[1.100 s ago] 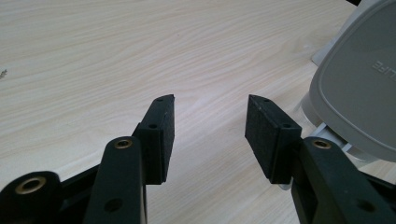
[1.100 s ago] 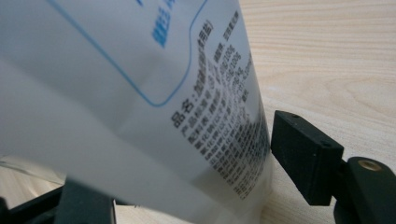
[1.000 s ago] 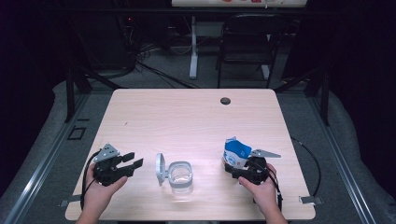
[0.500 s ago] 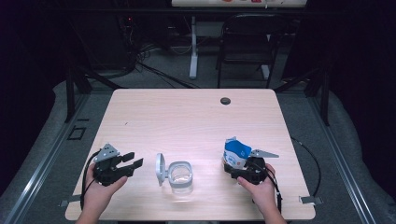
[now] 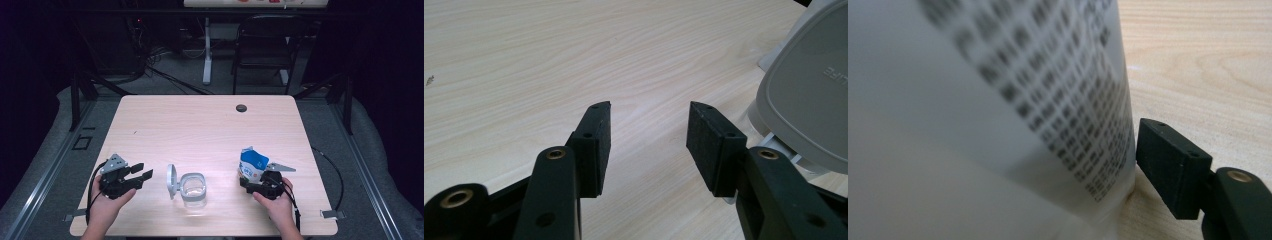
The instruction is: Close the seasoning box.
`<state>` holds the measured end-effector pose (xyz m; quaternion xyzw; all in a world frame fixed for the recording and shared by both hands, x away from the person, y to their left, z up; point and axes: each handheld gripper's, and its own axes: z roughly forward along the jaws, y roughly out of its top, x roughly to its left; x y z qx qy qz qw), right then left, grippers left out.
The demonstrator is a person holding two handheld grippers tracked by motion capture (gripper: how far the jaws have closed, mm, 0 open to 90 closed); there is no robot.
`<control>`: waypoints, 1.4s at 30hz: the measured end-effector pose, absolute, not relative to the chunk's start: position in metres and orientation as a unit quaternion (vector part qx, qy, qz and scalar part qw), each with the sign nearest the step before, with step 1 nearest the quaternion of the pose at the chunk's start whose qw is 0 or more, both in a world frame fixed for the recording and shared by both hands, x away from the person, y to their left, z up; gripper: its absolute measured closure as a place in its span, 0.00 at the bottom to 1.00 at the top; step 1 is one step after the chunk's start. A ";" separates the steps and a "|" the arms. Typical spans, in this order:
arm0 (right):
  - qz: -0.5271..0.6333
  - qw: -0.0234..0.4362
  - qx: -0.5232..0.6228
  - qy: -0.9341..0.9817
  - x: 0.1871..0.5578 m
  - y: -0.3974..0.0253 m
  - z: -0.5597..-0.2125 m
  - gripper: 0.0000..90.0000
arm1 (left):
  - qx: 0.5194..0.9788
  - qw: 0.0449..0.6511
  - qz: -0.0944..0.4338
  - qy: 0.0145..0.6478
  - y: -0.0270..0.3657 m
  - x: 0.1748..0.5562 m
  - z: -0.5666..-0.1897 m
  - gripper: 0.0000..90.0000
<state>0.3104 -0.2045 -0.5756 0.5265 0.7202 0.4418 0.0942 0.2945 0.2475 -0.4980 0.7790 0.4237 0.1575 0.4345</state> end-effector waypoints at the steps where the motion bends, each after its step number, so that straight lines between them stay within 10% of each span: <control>1: 0.442 0.095 0.527 0.720 0.311 -0.204 -0.576 0.37 | 0.779 0.435 0.158 0.424 0.247 0.295 -0.498 0.59; 42: 0.437 0.105 0.517 0.728 0.313 -0.203 -0.581 0.43 | 0.778 0.434 0.156 0.427 0.250 0.295 -0.499 0.59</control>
